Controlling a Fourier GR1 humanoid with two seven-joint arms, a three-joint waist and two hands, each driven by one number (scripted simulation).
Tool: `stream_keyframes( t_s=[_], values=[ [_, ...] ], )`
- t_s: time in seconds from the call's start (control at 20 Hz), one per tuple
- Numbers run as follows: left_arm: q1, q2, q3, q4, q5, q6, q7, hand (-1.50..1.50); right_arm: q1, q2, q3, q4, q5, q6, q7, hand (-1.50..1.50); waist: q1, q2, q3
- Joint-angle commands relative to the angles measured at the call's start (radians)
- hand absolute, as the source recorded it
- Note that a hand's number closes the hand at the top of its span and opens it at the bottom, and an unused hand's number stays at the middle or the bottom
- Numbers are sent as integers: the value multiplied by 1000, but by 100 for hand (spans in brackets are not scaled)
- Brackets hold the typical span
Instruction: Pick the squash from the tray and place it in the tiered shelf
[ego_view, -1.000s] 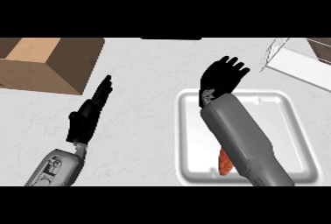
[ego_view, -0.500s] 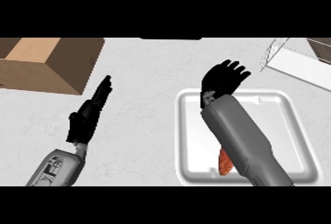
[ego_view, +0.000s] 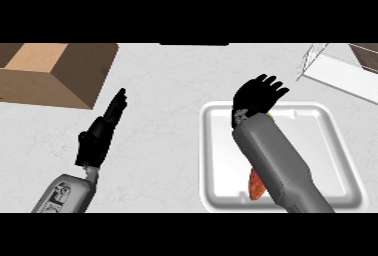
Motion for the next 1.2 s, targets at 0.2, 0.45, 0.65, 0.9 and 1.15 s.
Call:
stream_keyframes(
  t_s=[0.2,0.45,0.65,0.9,1.15],
  values=[
    [57,-5,-1,-51,-7,-7,0,0,53,18,8,-30,-1,42,221,-150,-6,-3,0],
    [-15,-11,14,-13,-26,-10,33,0,46,18,-12,25,7,-13,200,-150,-5,3,1],
    [37,7,27,-66,-15,-29,24,0,73,17,-31,-30,-11,68,185,150,-7,-2,0],
    [22,-9,49,8,1,-61,-38,0,55,18,-17,50,14,99,126,150,-6,3,0],
    [11,-8,55,-8,-16,-49,19,0,93,18,62,-49,11,117,160,150,-12,-2,0]
  ],
)
